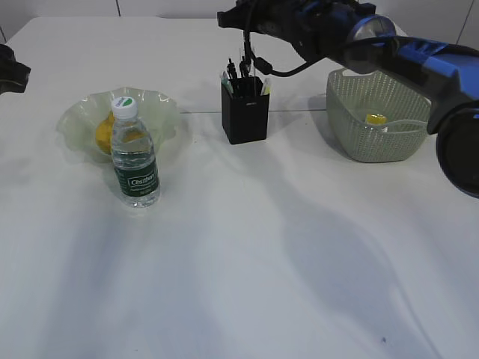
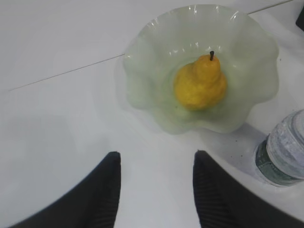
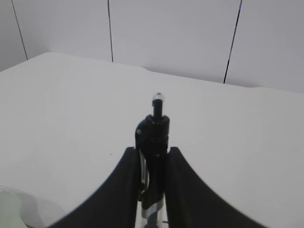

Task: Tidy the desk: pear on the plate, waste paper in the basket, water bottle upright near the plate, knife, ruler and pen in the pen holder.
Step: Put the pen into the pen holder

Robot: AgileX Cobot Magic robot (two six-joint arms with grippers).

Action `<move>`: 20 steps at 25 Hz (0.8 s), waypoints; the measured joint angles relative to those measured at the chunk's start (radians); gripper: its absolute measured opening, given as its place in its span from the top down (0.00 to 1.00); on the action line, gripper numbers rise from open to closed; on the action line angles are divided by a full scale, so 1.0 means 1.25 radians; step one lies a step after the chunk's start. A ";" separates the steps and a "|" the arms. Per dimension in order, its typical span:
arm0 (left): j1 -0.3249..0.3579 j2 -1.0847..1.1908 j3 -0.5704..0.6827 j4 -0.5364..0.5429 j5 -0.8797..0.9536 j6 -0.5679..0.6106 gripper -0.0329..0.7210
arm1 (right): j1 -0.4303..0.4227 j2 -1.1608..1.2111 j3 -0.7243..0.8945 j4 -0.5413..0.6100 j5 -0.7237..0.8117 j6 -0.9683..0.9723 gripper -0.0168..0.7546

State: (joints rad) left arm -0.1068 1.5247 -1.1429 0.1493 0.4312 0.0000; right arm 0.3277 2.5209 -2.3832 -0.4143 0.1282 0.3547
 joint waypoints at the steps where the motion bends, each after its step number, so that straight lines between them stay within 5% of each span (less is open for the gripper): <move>1: 0.000 0.000 0.000 0.000 0.000 0.000 0.49 | 0.000 0.004 0.000 0.000 0.000 0.000 0.84; 20: 0.000 0.000 0.000 0.001 -0.013 0.000 0.49 | 0.000 0.042 0.000 -0.003 0.010 0.000 0.84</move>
State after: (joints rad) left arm -0.1068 1.5247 -1.1429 0.1509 0.4155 0.0000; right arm 0.3277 2.5732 -2.3832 -0.4186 0.1401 0.3547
